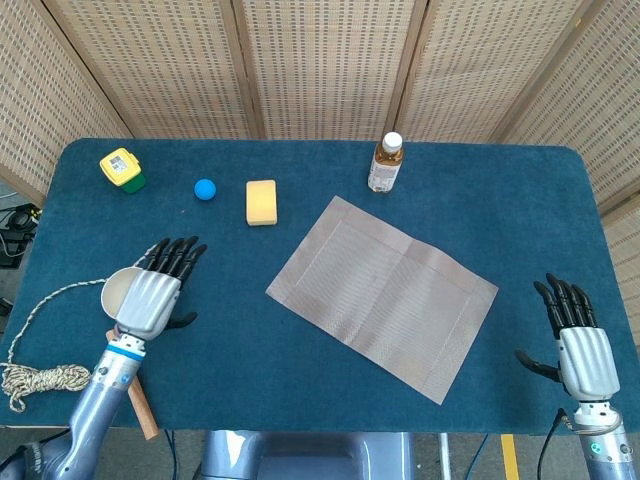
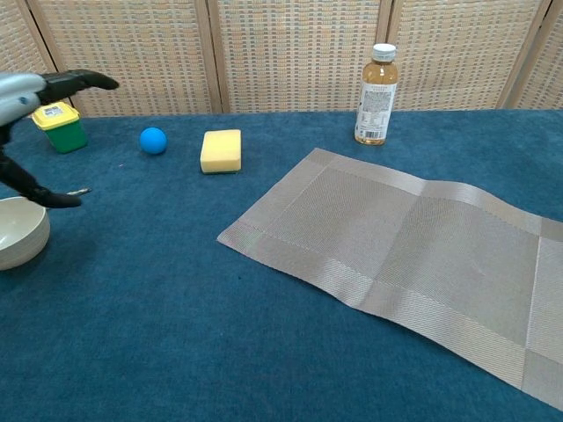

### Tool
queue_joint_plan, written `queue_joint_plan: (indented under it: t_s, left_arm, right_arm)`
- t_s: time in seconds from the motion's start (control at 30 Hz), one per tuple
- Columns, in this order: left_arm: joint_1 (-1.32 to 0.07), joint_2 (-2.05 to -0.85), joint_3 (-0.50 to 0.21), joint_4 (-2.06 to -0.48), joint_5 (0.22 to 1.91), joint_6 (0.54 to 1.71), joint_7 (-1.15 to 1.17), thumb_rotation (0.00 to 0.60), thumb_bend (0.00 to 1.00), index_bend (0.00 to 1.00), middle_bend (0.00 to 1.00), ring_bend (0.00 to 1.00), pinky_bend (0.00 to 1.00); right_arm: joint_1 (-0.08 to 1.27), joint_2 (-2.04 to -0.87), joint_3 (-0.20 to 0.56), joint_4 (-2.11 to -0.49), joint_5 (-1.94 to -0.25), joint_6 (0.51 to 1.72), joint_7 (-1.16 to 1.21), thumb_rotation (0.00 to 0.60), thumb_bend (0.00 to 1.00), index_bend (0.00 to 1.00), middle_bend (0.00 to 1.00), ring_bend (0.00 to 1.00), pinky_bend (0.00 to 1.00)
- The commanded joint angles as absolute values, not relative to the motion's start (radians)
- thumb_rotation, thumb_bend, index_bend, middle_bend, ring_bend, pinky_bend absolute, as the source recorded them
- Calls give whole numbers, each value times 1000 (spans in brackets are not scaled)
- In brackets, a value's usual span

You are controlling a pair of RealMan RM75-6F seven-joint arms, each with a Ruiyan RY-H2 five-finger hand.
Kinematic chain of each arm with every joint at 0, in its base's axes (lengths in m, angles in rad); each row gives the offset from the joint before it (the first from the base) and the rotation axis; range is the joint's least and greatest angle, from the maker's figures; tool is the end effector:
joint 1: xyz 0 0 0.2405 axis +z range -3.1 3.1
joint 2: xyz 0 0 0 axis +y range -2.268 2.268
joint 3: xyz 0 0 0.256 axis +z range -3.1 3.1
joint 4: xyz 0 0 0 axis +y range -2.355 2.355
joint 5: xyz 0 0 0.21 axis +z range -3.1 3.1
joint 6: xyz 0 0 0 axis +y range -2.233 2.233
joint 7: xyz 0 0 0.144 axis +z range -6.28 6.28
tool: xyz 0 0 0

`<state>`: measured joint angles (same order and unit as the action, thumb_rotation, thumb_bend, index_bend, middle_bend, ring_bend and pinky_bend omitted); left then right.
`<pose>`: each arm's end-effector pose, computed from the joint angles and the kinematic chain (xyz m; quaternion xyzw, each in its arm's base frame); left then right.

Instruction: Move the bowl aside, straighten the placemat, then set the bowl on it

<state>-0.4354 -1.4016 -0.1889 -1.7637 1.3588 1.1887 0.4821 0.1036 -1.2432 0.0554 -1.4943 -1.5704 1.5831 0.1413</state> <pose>-0.1691 0.2749 0.0481 -0.7025 -0.3281 -0.4125 0.4781 -0.3039 -0.1877 0.1393 0.5682 -0.3810 0.4790 0.5500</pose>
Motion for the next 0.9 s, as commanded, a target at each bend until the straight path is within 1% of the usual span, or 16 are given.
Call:
queue_joint_plan:
  t_s: [0.03, 0.13, 0.3, 0.57, 0.9]
  left_arm:
    - [-510, -1477, -218, -1696, 1302, 1118, 553, 600, 21, 26, 0, 0, 0]
    - [-563, -1532, -229, -1652, 1246, 1072, 617, 600, 26, 29, 0, 0, 0]
    - [-628, -1596, -235, -1582, 1175, 1024, 696, 600, 36, 74, 0, 0, 0]
    - [-718, -1708, -245, -1447, 1046, 966, 771, 600, 38, 78, 0, 0, 0]
    - [-810, -1805, -258, -1294, 944, 922, 813, 600, 47, 78, 0, 0, 0]
  right_arm:
    - [101, -1235, 57, -1500, -1574, 1588, 158, 600, 231, 49, 0, 0, 0]
    - [102, -1228, 64, -1501, -1565, 1581, 177, 600, 231, 45, 0, 0, 0]
    - [100, -1217, 78, -1503, -1550, 1581, 209, 600, 231, 42, 0, 0, 0]
    - [98, -1206, 88, -1502, -1539, 1576, 247, 600, 231, 42, 0, 0, 0]
    - [103, -1207, 101, -1489, -1512, 1549, 272, 600, 231, 42, 0, 0, 0]
